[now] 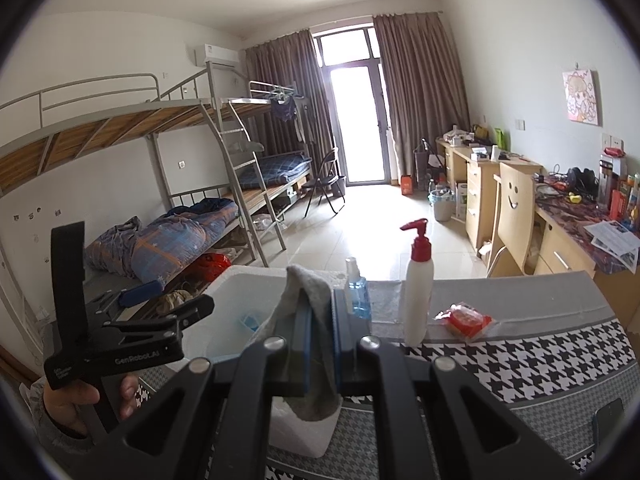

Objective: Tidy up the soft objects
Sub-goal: 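Lower the grey sock into the foam box and open the right tool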

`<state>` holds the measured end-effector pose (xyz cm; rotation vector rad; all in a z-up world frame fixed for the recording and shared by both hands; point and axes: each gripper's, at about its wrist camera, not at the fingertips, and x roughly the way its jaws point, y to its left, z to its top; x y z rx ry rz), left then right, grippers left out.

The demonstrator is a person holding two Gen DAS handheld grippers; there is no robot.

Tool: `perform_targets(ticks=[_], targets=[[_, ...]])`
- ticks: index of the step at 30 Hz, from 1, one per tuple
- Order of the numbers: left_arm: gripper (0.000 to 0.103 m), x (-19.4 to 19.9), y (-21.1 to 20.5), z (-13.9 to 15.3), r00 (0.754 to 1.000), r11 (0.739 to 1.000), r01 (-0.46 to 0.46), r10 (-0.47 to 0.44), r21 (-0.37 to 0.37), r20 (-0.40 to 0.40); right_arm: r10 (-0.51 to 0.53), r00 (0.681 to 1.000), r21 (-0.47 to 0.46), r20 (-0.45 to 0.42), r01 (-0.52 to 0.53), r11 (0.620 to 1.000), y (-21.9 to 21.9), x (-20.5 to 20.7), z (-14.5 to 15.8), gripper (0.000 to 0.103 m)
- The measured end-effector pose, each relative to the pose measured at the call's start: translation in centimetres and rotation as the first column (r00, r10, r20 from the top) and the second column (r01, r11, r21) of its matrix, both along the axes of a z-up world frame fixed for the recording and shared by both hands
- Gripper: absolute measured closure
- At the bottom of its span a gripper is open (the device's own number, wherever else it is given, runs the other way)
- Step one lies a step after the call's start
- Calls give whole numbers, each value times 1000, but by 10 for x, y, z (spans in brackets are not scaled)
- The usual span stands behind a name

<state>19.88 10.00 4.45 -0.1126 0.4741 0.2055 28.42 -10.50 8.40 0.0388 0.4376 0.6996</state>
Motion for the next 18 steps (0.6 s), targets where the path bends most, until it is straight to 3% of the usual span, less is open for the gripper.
perform_targets(ticks=[18], targets=[[1, -33, 15, 3, 997, 999, -33, 32, 11, 63, 47, 999, -11, -20, -47, 999, 30, 2, -3, 92]])
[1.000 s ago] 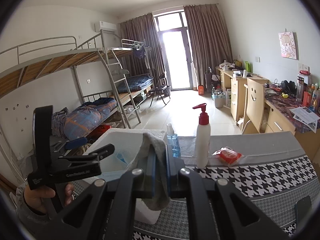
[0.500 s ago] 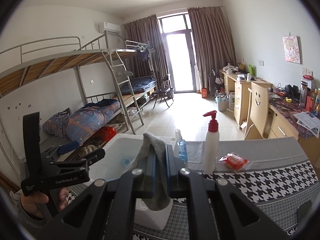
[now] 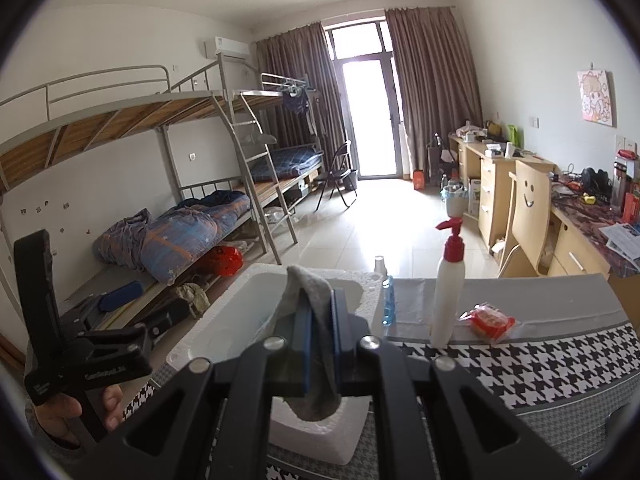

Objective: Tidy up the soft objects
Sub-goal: 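Lower the grey sock into the foam box and open the right tool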

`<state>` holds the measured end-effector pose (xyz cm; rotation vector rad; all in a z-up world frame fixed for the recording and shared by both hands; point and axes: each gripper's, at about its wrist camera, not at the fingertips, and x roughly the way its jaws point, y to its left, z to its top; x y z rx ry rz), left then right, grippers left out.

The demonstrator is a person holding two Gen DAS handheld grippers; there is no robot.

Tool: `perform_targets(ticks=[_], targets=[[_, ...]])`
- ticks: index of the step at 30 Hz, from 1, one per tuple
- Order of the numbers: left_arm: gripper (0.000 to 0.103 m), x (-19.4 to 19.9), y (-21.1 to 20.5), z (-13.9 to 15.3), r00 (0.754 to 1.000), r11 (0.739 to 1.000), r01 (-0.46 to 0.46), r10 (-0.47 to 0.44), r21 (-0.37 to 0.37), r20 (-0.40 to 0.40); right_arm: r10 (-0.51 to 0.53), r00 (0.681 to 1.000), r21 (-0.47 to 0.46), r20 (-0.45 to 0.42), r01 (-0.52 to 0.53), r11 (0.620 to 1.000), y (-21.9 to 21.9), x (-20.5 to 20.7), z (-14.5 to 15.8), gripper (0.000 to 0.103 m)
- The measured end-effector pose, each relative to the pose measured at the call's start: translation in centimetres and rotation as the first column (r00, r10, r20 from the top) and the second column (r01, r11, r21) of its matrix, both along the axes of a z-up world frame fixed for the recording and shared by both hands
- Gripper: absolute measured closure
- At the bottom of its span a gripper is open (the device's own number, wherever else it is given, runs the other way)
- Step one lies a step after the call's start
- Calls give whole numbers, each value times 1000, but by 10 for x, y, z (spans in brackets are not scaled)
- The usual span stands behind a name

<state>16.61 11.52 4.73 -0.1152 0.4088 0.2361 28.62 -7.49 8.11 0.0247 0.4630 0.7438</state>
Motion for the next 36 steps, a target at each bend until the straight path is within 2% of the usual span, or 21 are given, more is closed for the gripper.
perform_targets(ticks=[25, 36], targets=[[1, -36, 12, -6, 1000, 1000, -18, 18, 15, 25, 41, 998, -41, -55, -44, 998, 36, 4, -4, 92], [1, -50, 21, -9, 998, 999, -54, 54, 4, 21, 39, 996, -65, -84, -44, 997, 47, 10, -11, 92]])
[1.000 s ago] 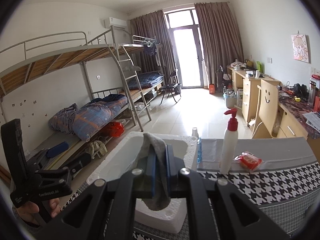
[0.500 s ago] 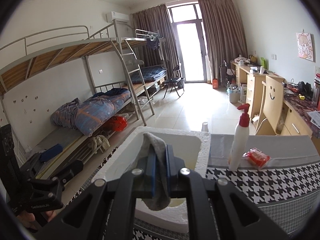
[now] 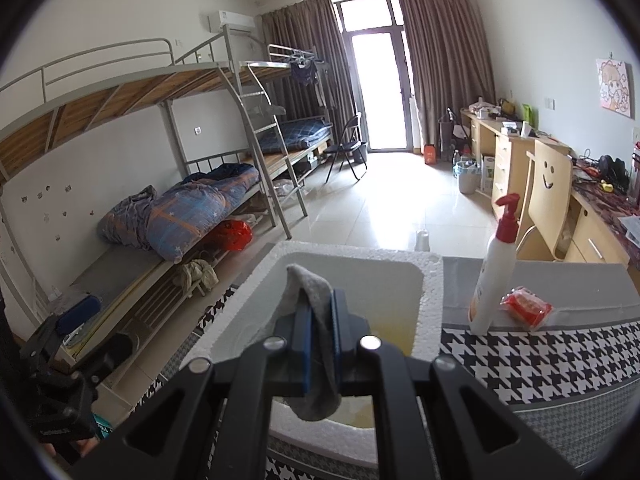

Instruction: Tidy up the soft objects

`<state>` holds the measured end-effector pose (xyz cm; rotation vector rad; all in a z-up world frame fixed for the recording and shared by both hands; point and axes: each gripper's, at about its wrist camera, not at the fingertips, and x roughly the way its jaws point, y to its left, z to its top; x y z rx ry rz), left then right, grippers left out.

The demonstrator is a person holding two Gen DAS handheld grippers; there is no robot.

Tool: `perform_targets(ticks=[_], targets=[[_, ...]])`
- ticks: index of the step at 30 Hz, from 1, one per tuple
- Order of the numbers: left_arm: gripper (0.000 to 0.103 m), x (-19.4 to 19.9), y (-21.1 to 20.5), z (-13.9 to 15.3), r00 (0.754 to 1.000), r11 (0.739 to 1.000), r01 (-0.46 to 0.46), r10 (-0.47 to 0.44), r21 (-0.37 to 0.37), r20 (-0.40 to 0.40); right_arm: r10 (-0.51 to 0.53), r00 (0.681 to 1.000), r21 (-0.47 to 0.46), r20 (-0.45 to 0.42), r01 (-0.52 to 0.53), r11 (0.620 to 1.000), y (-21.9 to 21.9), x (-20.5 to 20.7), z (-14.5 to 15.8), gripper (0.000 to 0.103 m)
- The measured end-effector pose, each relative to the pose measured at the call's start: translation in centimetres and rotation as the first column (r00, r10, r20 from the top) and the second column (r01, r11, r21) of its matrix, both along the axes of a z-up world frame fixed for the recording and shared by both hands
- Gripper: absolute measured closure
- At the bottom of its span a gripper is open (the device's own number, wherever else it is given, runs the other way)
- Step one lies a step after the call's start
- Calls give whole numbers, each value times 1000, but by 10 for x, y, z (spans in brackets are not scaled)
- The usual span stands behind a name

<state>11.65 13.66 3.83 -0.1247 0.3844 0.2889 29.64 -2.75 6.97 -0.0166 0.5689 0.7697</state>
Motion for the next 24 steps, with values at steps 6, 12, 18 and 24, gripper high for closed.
perform_targets(ticks=[6, 12, 18, 24], targets=[[1, -3, 1, -2, 1000, 1000, -9, 9, -4, -3, -12, 1000, -50, -29, 11, 999, 11, 7, -9, 92], [1, -4, 2, -2, 1000, 1000, -11, 11, -6, -3, -12, 999, -73, -41, 9, 997, 13, 6, -15, 62], [1, -2, 1, -3, 1000, 1000, -10, 10, -7, -6, 6, 1000, -55, -21, -7, 998, 7, -3, -11, 32], [1, -3, -6, -3, 1000, 1000, 0, 0, -8, -7, 15, 1000, -39, -14, -15, 999, 1, -8, -6, 32]])
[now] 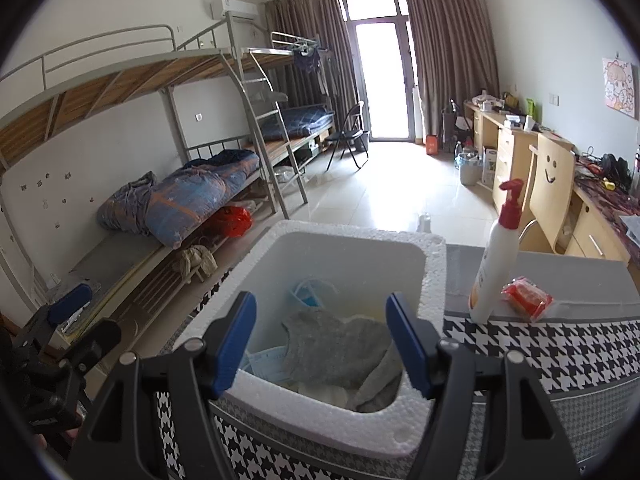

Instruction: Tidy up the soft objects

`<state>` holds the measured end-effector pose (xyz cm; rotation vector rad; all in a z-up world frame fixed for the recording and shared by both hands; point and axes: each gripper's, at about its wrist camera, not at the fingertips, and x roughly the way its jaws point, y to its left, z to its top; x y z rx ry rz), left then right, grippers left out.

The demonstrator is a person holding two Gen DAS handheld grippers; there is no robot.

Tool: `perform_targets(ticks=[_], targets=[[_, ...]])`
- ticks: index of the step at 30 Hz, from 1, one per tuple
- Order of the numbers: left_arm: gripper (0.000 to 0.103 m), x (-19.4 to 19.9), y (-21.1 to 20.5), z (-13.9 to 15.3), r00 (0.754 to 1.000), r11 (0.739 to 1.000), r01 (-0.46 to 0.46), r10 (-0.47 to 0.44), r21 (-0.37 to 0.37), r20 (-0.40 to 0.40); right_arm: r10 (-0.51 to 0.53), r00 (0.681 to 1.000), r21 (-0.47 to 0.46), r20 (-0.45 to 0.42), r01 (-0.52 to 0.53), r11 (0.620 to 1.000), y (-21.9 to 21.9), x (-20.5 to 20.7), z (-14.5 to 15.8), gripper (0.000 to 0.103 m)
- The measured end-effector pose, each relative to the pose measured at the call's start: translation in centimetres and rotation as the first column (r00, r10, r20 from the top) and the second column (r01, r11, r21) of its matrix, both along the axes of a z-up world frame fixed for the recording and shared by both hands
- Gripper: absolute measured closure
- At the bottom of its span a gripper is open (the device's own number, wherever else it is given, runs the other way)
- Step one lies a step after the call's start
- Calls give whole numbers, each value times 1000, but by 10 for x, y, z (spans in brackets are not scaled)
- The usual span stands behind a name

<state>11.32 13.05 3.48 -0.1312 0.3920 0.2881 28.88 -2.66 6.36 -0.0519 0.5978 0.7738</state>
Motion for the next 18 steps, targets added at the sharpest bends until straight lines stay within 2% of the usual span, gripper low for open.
perform_targets(ticks=[14, 15, 17, 18], targets=[[1, -7, -24, 9, 999, 999, 33, -33, 14, 9, -29, 997, 47, 74, 25, 999, -36, -21, 13, 30], [1, -7, -27, 9, 999, 999, 35, -35, 15, 11, -35, 996, 50, 79, 31, 998, -39, -22, 13, 29], [1, -8, -31, 11, 999, 999, 41, -41, 22, 11, -45, 995, 64, 90, 39, 997, -45, -24, 15, 14], [1, -8, -32, 11, 999, 999, 42, -43, 25, 12, -49, 994, 70, 99, 42, 997, -47, -26, 15, 12]])
